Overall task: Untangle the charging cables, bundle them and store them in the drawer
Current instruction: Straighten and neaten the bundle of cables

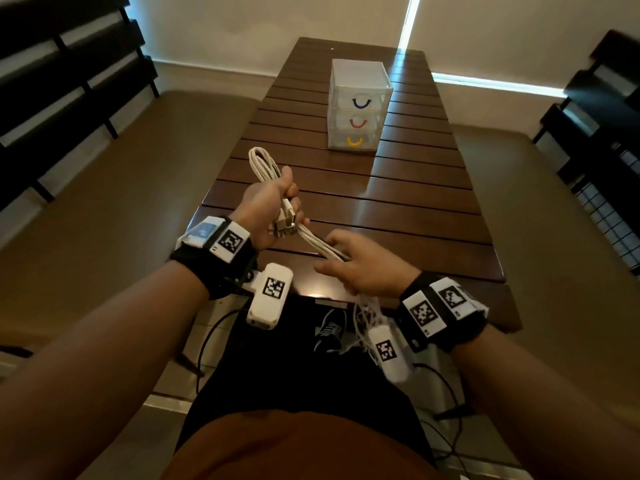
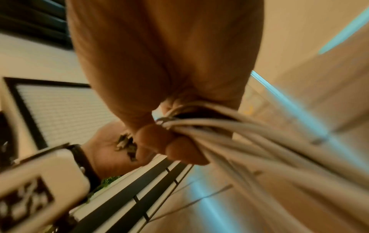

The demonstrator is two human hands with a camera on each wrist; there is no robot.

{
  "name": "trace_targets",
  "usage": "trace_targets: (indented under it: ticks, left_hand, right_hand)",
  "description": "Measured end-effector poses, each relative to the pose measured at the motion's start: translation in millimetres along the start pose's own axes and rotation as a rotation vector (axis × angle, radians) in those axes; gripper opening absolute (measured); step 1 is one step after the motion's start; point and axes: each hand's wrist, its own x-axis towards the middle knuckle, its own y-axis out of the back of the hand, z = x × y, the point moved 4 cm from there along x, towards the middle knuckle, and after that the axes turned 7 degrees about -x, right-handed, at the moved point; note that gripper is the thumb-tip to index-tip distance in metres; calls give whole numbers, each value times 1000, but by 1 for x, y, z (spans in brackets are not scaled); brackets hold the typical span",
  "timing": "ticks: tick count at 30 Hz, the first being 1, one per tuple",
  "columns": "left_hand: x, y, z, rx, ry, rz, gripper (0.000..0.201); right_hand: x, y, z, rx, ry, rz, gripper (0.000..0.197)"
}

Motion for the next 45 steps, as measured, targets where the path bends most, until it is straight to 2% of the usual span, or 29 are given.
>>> trace_targets:
  ticks: [2,5,8,12,15,19,22,24,27,30,32,34,35,37,38,41,45]
  left_hand:
    - [1,2,-3,71,-27,50,45]
    - [-2,-3,-3,217,6,24,42]
    - [-9,-10,-4,441,47,-81,37]
    - [-18,-14,-7,686,97,-201,43]
    - [-24,-15,-13,648,133,-235,41]
    - [-26,-16,-22,529,151,-231,62]
    - [-27,-17,-26,478,187,-277,66]
    - [-28,-21,-29,493,223,-365,60]
    - [-32,-24,-35,495,314,-454,40]
    - [-38,-25,-42,376,451,-540,31]
    - [-39,-24,-44,357,483,-562,32]
    - [-38,-23,-41,433,410,-524,22]
    - [-35,-21,-39,472,347,-461,14]
    - [-34,-15,-34,511,241,-337,7]
    - [-33,-13,-33,522,210,-309,9]
    - [-34,-12,-33,588,167,-297,24]
    - [-40,-21,-33,624,193,-323,37]
  right_hand:
    - [-6,18,-5,-206,39,105,25]
    - [-15,36,-19,-320,157,244,22]
    - [-16,43,-30,-329,295,228,15]
    - [-11,49,-36,-331,322,178,10]
    - [-4,49,-35,-334,299,143,8]
    - [0,51,-36,-266,268,136,10]
    - [-1,51,-38,-215,243,122,8]
    - [-2,51,-35,-159,211,140,13]
    - [-3,54,-26,-48,147,202,32]
    - [-3,62,-25,-213,151,272,42]
    - [-4,66,-28,-336,142,229,37]
    - [-5,68,-23,-299,93,75,35]
    - [-5,69,-17,-296,65,3,32]
    - [-9,70,-5,-334,58,-44,18]
    - [-11,68,-1,-323,72,-28,12]
    - [-13,62,-2,-175,176,117,26]
    - [-10,55,-27,-101,346,276,26]
